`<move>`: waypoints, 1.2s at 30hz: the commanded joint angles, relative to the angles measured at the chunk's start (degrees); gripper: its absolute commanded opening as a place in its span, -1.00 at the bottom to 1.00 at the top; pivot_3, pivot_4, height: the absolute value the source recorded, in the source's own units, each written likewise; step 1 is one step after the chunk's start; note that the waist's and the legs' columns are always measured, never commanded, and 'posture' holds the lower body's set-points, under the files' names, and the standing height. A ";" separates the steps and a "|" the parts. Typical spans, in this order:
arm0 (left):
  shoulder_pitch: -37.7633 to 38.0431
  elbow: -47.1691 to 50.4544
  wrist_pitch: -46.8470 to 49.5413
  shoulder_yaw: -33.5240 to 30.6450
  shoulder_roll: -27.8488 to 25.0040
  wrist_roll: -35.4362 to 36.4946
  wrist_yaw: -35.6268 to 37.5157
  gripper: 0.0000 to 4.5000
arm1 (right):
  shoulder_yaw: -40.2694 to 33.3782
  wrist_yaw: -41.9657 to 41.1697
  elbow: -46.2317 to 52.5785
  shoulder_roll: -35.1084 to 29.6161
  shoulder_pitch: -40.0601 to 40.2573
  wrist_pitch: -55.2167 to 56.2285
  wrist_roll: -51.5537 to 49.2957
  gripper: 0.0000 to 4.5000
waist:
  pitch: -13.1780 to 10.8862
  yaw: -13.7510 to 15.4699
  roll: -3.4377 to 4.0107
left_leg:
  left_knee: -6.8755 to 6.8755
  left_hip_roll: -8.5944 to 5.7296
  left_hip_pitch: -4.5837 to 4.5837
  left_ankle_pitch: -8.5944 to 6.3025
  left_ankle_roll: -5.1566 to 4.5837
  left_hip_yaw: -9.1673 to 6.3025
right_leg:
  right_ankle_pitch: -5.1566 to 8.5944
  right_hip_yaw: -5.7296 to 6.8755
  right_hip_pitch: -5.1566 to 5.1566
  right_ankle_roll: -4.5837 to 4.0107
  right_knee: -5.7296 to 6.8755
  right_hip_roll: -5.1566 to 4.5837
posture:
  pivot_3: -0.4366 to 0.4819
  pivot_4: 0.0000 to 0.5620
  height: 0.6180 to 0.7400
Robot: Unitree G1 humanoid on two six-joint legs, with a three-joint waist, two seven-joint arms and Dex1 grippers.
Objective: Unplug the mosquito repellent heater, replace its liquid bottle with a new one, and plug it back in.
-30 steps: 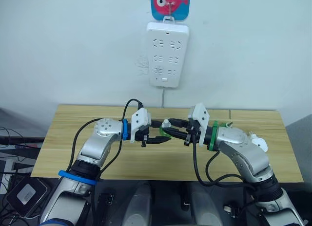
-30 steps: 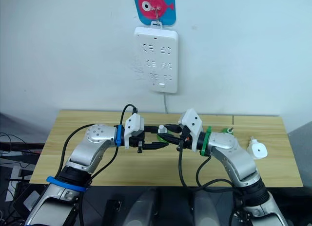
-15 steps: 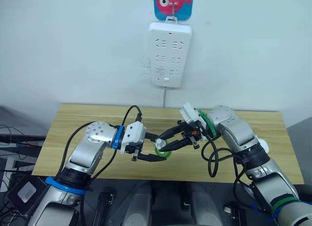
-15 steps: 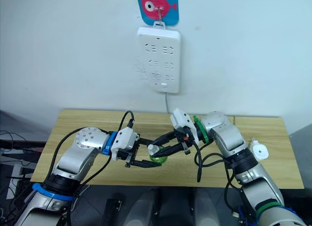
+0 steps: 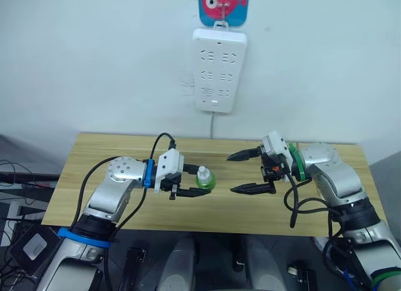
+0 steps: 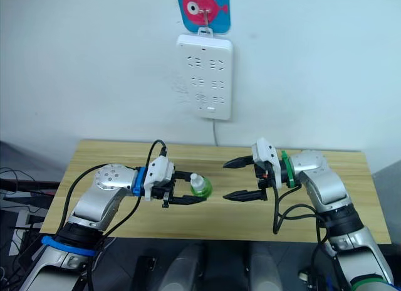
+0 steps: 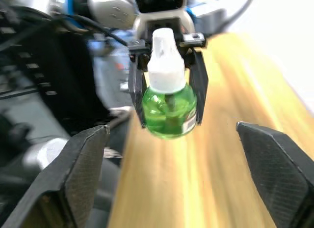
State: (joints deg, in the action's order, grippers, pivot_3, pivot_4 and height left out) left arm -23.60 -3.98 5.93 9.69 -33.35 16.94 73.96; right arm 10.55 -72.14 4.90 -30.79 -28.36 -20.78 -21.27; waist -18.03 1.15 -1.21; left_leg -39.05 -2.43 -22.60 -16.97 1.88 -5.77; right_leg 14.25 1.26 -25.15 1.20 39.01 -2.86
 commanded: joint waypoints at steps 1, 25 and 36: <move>-1.85 -1.23 0.43 -1.61 1.37 -0.22 -3.76 -0.02 | -1.42 12.06 8.31 4.12 1.98 -2.70 1.49 0.99 | 0.14 -0.06 -0.04 | 0.00 0.06 0.00 0.02 0.04 0.07 | 0.00 0.06 -0.05 0.00 0.01 -0.01 | 0.18 -0.17 1.00; -3.08 -1.95 1.26 -0.67 4.16 -0.44 -5.56 -0.02 | 3.90 32.03 16.28 15.31 6.59 -9.31 2.32 -0.06 | 1.37 -0.45 -0.32 | 0.00 0.04 -0.08 0.05 0.09 -0.10 | -0.06 0.77 -0.10 -0.10 0.01 -0.19 | 0.16 -0.13 1.00; -1.66 0.86 1.49 0.58 3.91 0.24 -3.07 -0.02 | 6.38 21.32 12.28 13.68 2.47 -5.32 0.02 -0.56 | 1.37 -1.11 -0.32 | 0.00 0.03 -0.07 0.05 0.09 -0.11 | -0.06 0.78 -0.07 -0.10 0.02 -0.19 | 0.18 -0.07 1.00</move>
State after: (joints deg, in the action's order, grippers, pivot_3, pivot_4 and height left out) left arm -25.40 -6.42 7.33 9.35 -29.60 15.92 69.74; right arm 15.35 -46.60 16.13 -17.82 -24.18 -28.67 -18.39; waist -16.67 0.04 -1.53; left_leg -39.07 -2.39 -22.67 -16.92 1.97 -5.89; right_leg 14.19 2.04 -25.21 1.10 39.02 -3.04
